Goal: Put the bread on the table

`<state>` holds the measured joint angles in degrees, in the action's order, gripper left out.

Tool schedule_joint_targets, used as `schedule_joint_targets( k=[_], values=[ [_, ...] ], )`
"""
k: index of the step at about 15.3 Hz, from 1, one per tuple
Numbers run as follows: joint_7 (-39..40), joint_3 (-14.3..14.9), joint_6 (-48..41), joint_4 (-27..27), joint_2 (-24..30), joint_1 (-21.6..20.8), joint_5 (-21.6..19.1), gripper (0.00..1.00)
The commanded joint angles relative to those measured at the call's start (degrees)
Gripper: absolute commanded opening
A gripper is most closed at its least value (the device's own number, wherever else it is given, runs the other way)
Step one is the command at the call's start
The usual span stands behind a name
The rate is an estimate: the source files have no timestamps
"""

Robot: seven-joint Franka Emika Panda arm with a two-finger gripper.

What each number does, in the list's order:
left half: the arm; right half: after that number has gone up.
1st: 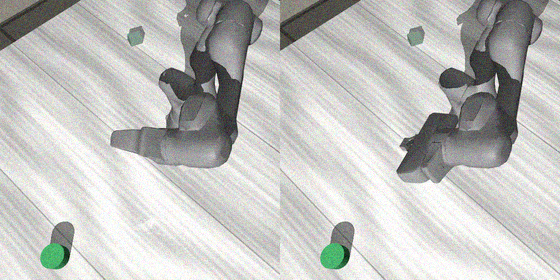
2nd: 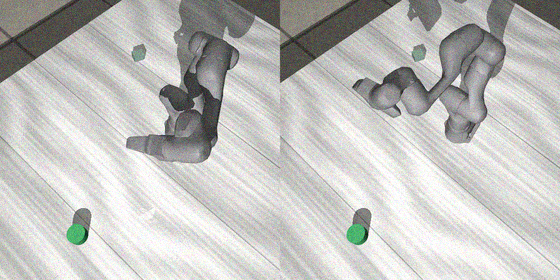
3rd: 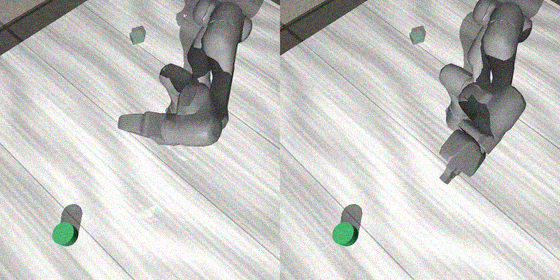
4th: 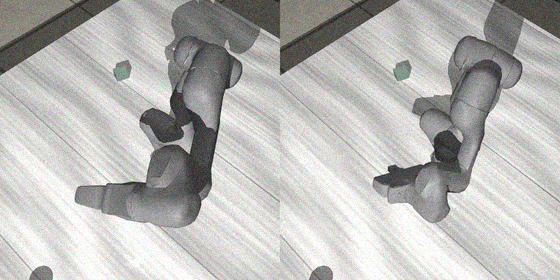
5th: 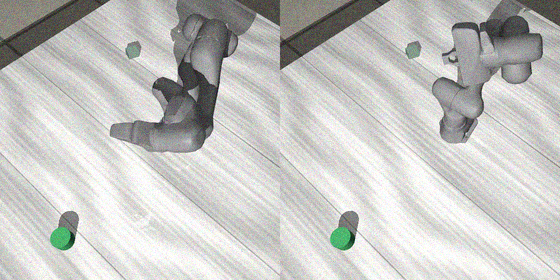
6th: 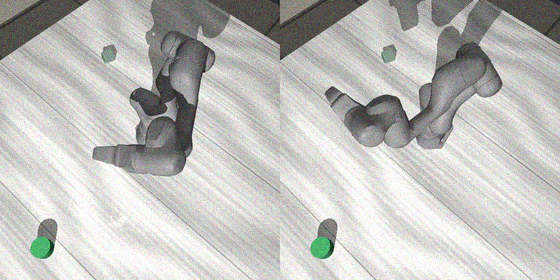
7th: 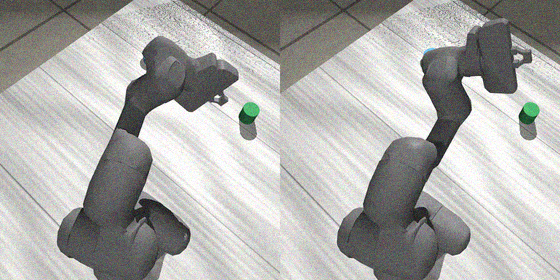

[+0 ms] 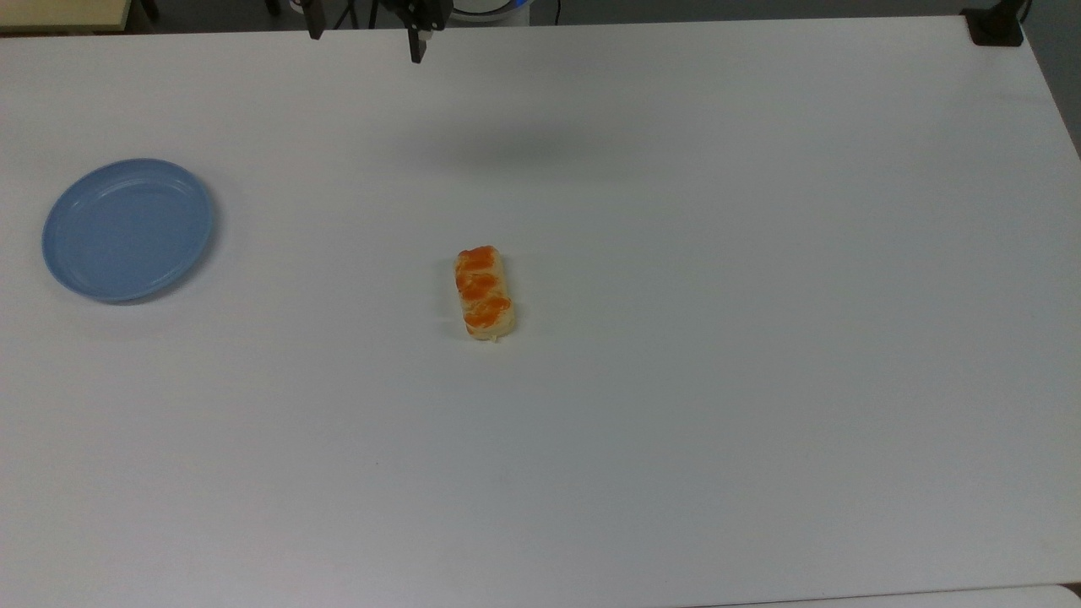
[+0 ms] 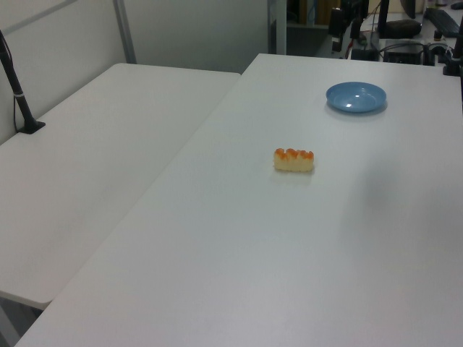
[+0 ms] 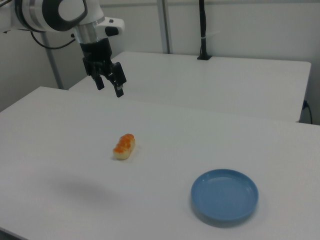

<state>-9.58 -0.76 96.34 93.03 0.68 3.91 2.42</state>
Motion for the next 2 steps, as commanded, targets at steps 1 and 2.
schedule_joint_targets(
  k=[1, 2],
  values=[
    [6.92, 0.67, 0.51, 1.63, 1.52, 1.01, -1.01, 1.00],
    [8.33, 0.67, 0.51, 1.63, 1.43, 1.10, -1.01, 1.00]
  ],
)
